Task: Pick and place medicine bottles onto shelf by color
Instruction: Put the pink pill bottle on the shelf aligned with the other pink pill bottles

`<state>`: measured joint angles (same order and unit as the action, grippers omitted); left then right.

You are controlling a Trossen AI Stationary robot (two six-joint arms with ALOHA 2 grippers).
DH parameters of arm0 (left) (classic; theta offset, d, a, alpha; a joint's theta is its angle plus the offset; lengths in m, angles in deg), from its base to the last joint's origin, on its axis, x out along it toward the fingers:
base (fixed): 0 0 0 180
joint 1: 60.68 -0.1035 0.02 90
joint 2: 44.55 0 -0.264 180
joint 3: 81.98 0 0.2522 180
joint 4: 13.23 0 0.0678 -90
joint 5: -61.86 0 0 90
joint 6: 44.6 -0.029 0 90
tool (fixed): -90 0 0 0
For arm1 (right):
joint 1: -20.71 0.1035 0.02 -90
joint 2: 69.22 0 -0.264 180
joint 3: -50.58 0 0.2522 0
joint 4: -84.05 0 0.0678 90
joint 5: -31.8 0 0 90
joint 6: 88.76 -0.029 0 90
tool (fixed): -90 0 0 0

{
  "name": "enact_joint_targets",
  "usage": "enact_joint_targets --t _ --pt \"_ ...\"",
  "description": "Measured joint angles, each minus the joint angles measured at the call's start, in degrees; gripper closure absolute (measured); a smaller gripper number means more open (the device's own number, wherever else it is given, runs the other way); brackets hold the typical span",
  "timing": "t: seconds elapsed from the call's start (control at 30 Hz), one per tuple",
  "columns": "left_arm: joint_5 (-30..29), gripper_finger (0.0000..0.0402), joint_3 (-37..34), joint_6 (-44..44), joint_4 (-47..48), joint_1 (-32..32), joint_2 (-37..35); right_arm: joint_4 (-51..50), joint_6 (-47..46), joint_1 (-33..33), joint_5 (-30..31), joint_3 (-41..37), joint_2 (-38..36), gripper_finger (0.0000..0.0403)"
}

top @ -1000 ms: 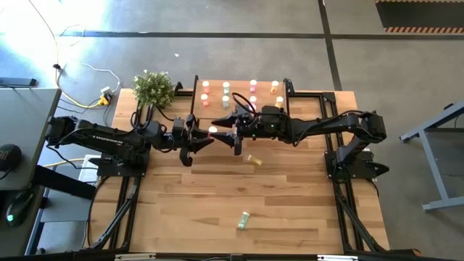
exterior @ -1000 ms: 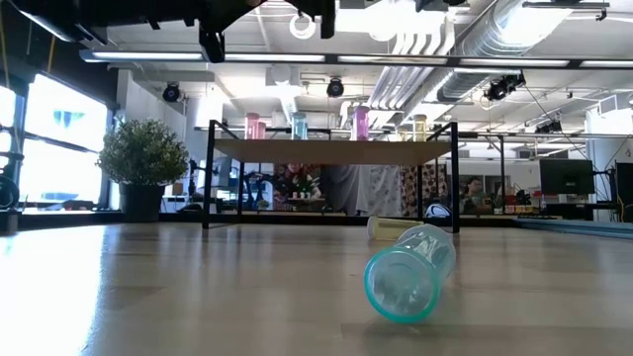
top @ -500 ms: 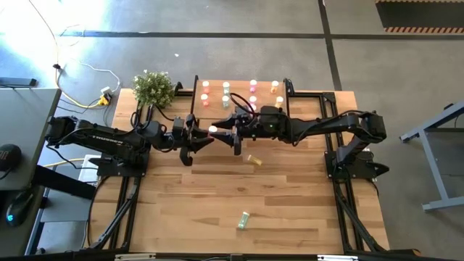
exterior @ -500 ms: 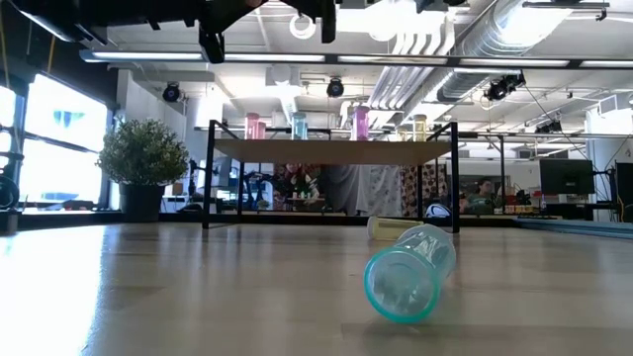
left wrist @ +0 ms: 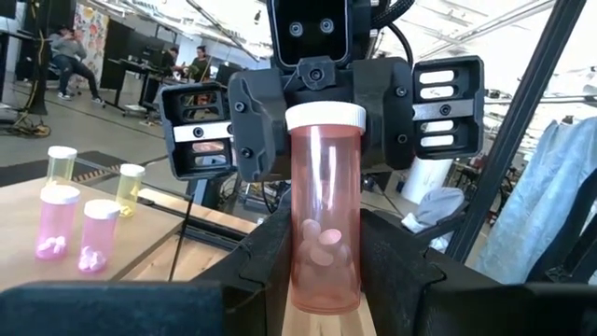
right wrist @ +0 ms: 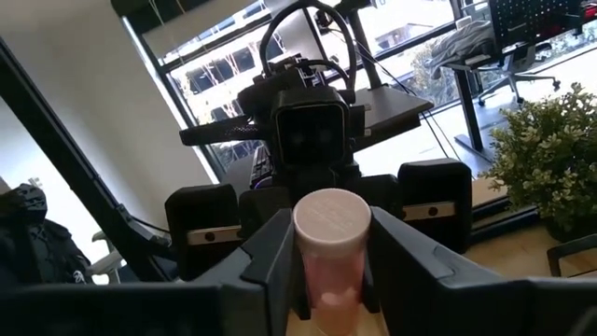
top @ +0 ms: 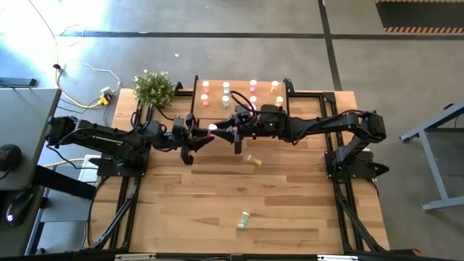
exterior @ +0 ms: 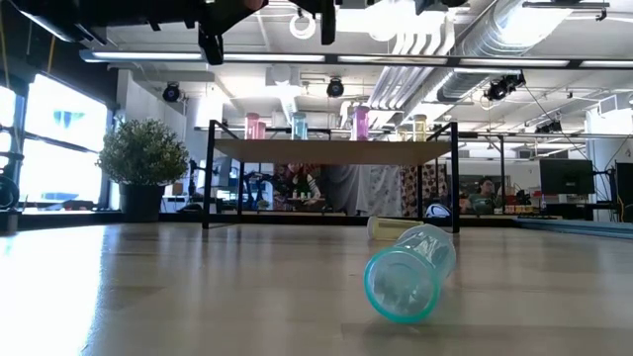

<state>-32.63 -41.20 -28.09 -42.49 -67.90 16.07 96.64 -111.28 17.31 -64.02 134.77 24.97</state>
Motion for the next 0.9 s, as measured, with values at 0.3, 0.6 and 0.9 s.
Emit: enact_joint_targets --t 0.3,0.6,0.9 --pt "-0.33 0.03 0.03 -0.01 0.97 0.0 0.0 -0.35 -1.03 0.0 -0.01 0.0 0.0 0.0304" --pt "-0.42 0.03 0.04 -0.04 1.17 0.0 0.0 -0.58 -0.42 0.0 0.0 0.0 0.0 0.0305" --pt "-0.44 0.03 0.04 0.9 1.61 0.0 0.02 3.23 0.04 -0.28 0.83 0.0 1.63 0.0239"
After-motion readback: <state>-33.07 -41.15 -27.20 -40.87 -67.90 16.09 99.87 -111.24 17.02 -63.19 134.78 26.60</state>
